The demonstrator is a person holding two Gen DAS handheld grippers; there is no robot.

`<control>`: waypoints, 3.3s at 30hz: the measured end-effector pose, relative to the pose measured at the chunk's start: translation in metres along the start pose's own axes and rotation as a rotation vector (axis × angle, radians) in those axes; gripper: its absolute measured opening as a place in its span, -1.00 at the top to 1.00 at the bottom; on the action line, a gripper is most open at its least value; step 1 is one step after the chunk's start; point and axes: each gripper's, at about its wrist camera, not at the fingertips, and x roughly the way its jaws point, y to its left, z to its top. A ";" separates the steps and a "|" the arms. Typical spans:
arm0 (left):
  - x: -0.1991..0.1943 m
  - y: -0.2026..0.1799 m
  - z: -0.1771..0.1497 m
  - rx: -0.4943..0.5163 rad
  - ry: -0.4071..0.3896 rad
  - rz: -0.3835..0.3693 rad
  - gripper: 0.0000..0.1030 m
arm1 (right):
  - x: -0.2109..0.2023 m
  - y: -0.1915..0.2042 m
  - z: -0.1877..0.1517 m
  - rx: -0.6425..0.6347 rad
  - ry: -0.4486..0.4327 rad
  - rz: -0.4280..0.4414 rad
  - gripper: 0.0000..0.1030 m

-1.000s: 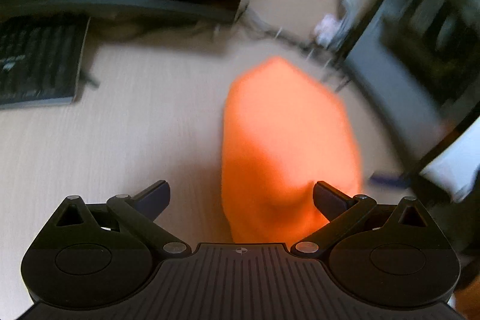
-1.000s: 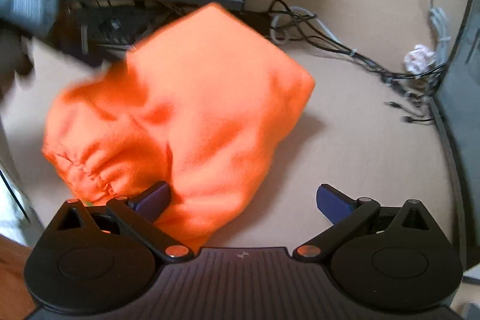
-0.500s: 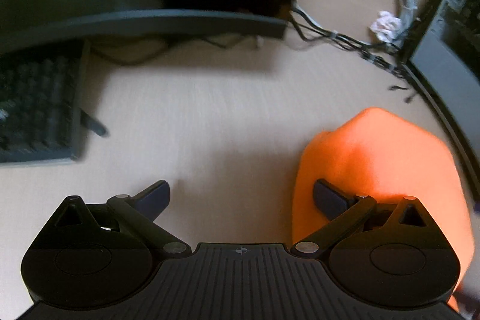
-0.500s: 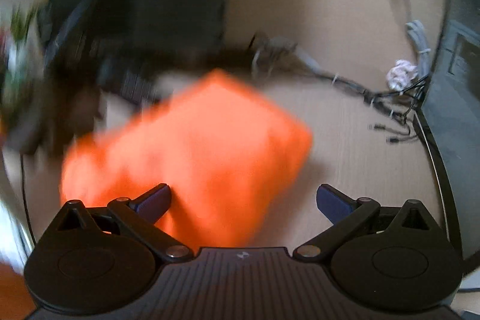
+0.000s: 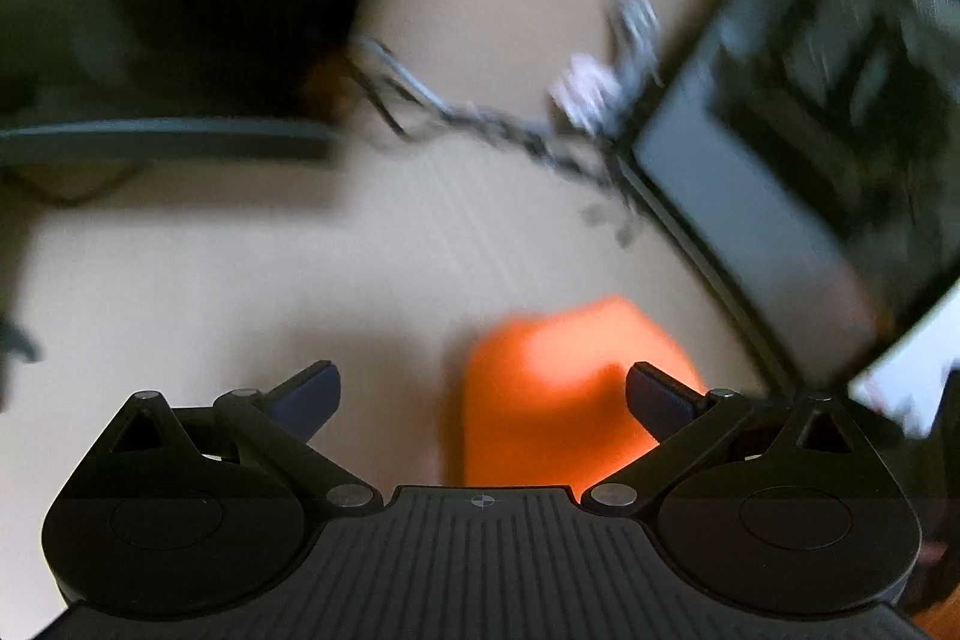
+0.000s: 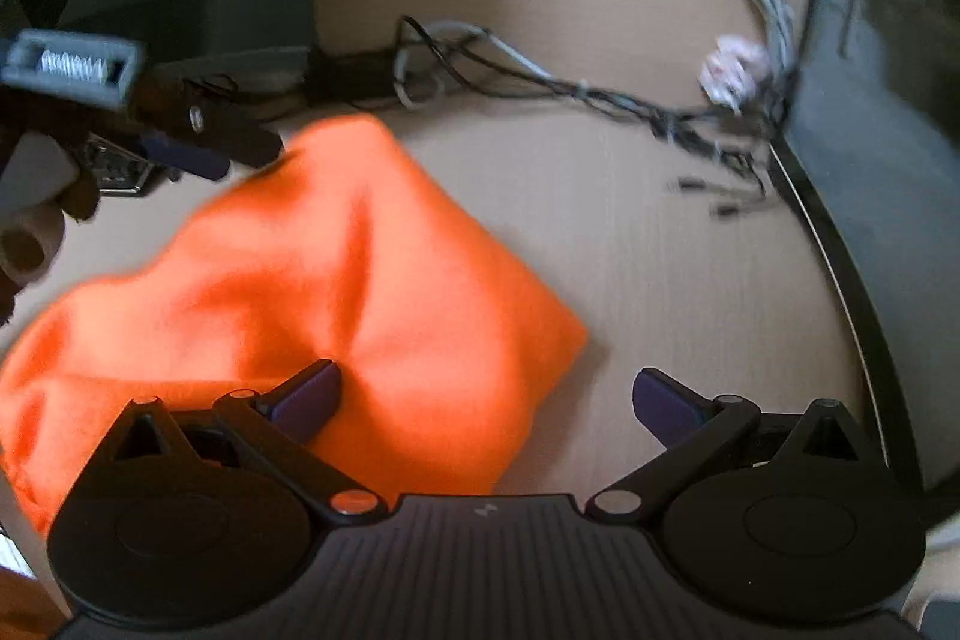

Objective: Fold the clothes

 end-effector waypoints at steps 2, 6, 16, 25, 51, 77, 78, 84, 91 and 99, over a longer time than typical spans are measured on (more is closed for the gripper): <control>0.018 -0.012 -0.002 0.032 0.043 -0.001 -1.00 | -0.002 0.000 -0.002 -0.014 0.002 -0.016 -1.00; 0.034 -0.031 -0.005 0.102 0.077 0.027 -1.00 | -0.005 -0.001 -0.007 -0.043 0.005 -0.049 -1.00; 0.019 -0.016 -0.018 0.096 0.057 0.126 -1.00 | -0.006 0.006 -0.007 -0.123 -0.020 -0.105 -1.00; -0.040 0.005 -0.021 -0.049 -0.088 0.272 -1.00 | 0.014 0.031 0.037 -0.237 -0.086 -0.026 -1.00; -0.095 -0.035 -0.075 0.114 -0.106 -0.034 -1.00 | -0.012 -0.035 0.043 0.334 -0.117 0.377 -1.00; -0.056 -0.020 0.004 0.098 -0.109 -0.175 -1.00 | 0.009 -0.016 0.040 0.106 -0.108 0.170 -0.05; -0.046 -0.012 0.014 0.057 -0.099 -0.188 -1.00 | -0.001 -0.014 0.041 0.099 -0.142 0.204 -0.17; 0.043 0.033 0.024 -0.216 0.106 -0.144 -1.00 | -0.031 0.026 0.019 0.007 -0.116 0.448 -0.57; 0.037 0.020 0.016 -0.123 0.095 -0.114 -1.00 | -0.009 0.038 -0.006 0.029 -0.001 0.418 -0.73; -0.035 0.015 0.003 -0.091 -0.050 -0.052 -1.00 | -0.052 0.057 0.004 -0.144 -0.167 0.471 -0.85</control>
